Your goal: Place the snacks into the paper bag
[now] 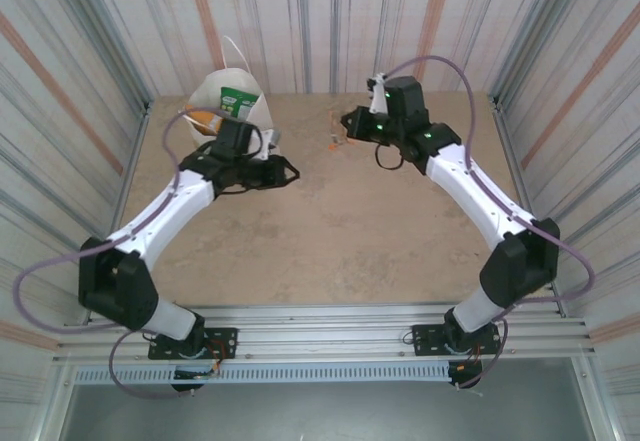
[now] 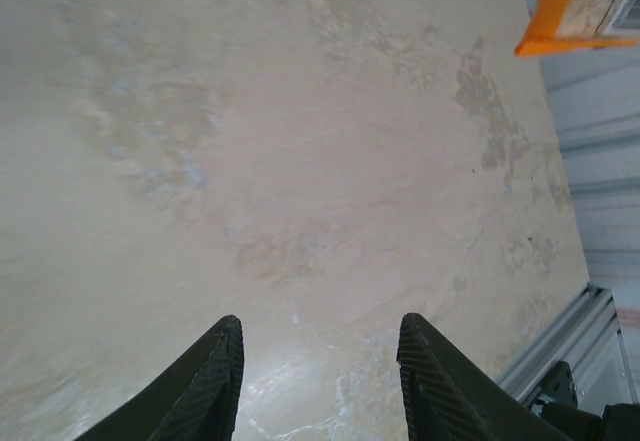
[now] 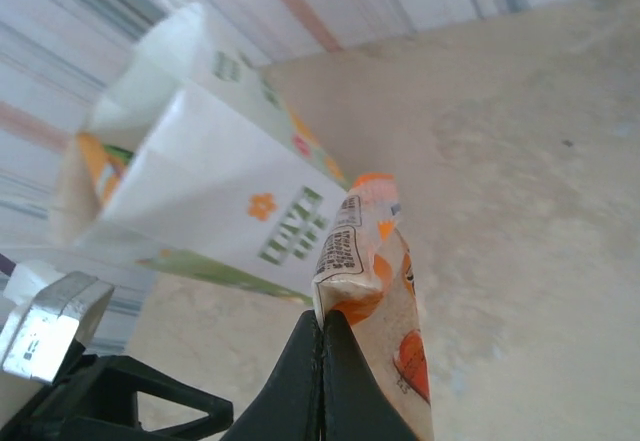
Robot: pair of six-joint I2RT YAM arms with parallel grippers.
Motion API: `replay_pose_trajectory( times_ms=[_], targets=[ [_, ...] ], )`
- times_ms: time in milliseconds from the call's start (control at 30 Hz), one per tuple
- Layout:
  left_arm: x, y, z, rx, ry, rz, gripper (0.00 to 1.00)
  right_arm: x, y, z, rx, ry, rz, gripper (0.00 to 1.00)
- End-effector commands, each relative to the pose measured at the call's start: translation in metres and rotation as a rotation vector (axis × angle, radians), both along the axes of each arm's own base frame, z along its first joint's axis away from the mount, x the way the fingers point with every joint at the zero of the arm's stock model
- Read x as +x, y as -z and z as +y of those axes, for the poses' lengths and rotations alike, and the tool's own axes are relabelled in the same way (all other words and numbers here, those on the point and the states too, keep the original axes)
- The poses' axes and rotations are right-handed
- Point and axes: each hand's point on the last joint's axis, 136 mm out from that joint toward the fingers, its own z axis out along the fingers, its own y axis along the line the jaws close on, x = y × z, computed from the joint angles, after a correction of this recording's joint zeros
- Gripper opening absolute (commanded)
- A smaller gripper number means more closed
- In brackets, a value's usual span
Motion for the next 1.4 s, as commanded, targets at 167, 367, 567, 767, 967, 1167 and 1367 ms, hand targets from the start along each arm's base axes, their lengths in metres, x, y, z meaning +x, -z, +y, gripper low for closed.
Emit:
replay_pose_trajectory(
  times_ms=[167,367,567,767,967,1167,1367],
  targets=[
    [-0.019,-0.044,0.078,-0.046,-0.117,-0.086,0.47,0.022,-0.054,0.084,0.058,-0.114,-0.129,0.00],
    [-0.020,-0.075,0.121,-0.101,-0.203,-0.135,0.48,0.033,-0.088,0.138,0.140,-0.204,-0.243,0.00],
    [-0.014,-0.096,0.149,-0.153,-0.271,-0.170,0.49,0.049,-0.100,0.180,0.210,-0.272,-0.324,0.00],
    [-0.006,-0.121,0.163,-0.202,-0.308,-0.223,0.51,0.066,-0.091,0.209,0.293,-0.312,-0.348,0.00],
    [0.003,-0.147,0.171,-0.233,-0.342,-0.287,0.58,0.066,-0.072,0.222,0.343,-0.384,-0.304,0.37],
    [0.016,-0.164,0.173,-0.296,-0.372,-0.331,0.60,0.061,-0.077,0.208,0.267,-0.377,-0.326,0.46],
    [0.032,-0.166,0.176,-0.340,-0.387,-0.328,0.59,0.056,-0.078,0.186,0.229,-0.344,-0.327,0.47]
  ],
)
